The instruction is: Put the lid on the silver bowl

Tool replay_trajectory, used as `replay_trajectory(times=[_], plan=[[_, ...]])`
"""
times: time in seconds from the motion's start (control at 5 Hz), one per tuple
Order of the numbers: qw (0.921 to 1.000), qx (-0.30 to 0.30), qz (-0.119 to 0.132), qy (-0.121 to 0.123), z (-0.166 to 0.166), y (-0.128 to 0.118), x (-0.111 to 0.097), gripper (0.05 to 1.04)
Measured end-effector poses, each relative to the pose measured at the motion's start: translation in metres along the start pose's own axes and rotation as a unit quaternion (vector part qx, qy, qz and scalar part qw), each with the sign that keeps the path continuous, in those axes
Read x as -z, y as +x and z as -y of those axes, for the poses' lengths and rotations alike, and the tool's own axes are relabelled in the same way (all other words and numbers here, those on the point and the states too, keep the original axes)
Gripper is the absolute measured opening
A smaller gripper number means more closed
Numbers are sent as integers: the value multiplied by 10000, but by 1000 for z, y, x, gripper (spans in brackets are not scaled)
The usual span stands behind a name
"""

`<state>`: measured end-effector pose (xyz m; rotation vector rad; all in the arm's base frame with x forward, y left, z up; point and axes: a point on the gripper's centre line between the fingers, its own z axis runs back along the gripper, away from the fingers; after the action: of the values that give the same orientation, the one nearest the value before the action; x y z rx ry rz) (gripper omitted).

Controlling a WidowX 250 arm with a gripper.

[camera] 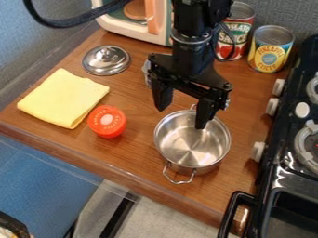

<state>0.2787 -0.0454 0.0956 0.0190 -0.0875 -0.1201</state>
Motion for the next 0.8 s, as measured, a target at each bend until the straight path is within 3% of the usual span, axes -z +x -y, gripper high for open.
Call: replay_trajectory(times=[0.2, 0.4, 0.6, 0.8], plan=[[9998, 8, -178, -23, 1, -4, 8, 999], [9990, -396, -167, -98, -29, 6, 5, 999], [9956, -897, -206, -165, -70, 17, 6, 999], [9918, -1252, -258, -47, -121, 28, 13, 999]])
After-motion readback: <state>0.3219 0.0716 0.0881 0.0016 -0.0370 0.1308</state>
